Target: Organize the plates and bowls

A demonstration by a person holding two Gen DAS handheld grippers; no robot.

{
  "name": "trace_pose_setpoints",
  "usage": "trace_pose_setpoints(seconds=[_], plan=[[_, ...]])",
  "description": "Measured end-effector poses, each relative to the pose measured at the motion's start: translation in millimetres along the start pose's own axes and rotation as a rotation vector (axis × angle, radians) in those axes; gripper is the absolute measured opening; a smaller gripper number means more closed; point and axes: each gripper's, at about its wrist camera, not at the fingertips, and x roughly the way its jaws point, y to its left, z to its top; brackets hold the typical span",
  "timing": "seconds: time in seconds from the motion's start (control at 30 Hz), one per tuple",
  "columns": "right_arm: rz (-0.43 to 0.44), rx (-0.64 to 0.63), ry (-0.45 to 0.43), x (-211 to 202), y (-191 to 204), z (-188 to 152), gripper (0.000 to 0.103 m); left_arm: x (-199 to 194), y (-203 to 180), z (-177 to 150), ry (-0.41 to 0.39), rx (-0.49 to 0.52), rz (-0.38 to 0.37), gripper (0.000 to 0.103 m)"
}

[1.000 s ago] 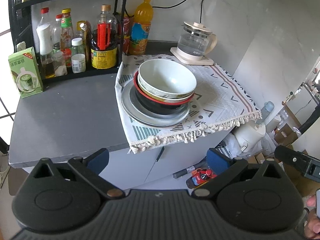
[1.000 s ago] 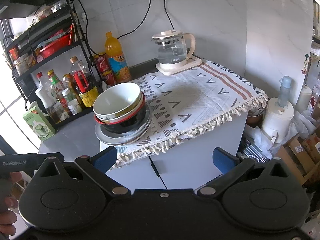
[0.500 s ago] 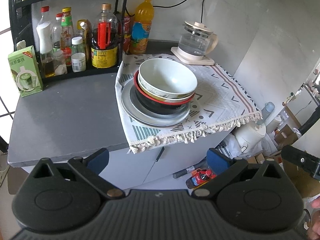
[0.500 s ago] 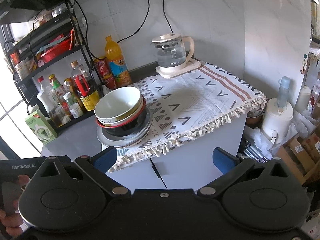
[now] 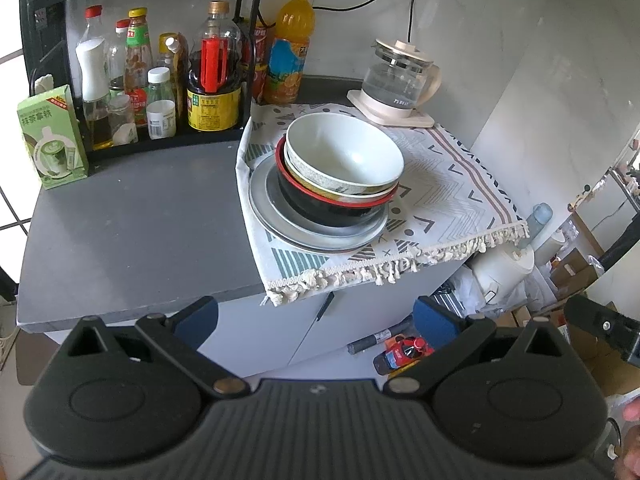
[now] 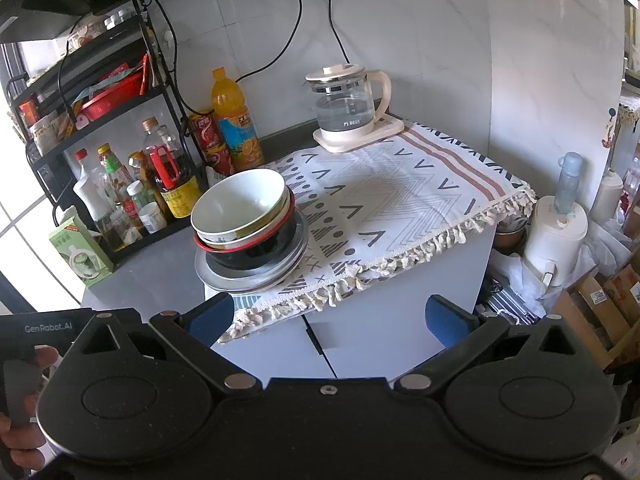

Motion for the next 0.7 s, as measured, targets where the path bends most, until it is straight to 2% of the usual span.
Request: trace_pose_setpoints(seconds=[0.7], plan=[[0.0,-0.004,0.0,2.2,4.2,-1.8,0.103,-2.9,-2.0,1.9,-0.012,0.016,-0.011,0.103]])
